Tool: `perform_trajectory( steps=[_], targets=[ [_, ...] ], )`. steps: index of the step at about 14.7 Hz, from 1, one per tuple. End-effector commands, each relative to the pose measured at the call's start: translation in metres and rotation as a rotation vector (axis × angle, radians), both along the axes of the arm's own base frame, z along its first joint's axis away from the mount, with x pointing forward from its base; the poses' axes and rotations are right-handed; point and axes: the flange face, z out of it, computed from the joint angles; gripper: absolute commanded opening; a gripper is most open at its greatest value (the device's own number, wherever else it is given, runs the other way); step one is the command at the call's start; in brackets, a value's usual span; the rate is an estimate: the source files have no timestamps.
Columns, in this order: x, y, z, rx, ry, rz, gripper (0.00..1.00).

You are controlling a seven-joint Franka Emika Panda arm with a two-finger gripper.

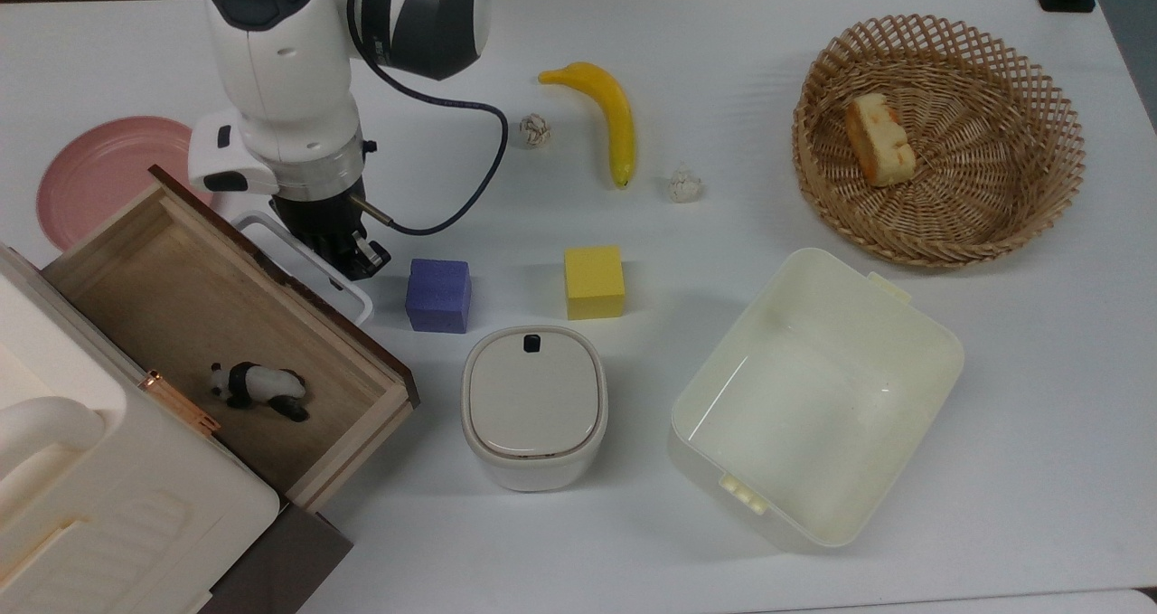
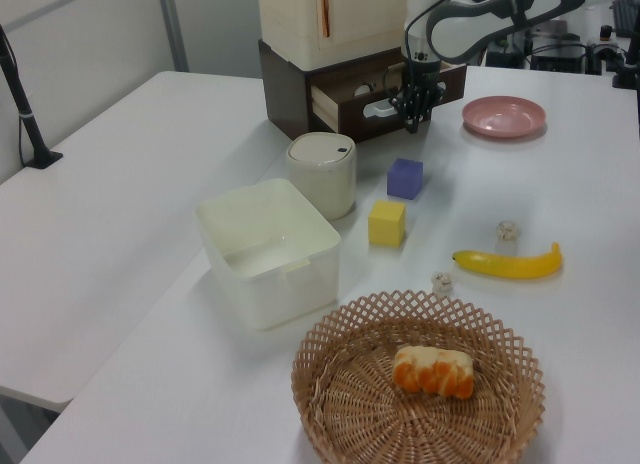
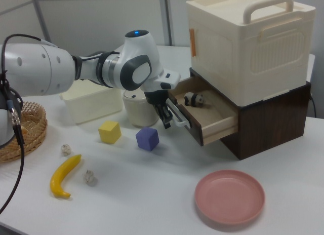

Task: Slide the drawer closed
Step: 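Push the drawer front with the gripper into the wooden unit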

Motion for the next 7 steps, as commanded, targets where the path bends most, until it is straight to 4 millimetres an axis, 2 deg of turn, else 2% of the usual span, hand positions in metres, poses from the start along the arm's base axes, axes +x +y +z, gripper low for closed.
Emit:
perform_trajectory(
  steps=[1,6,7],
  targets=[
    [0.013,-0.024,-0.004,-0.031,-0.063,-0.039,0.00],
    [0.025,-0.049,0.001,-0.064,-0.153,-0.066,0.00],
    [0.027,-0.053,-0.003,-0.070,-0.167,-0.067,0.00]
  ],
)
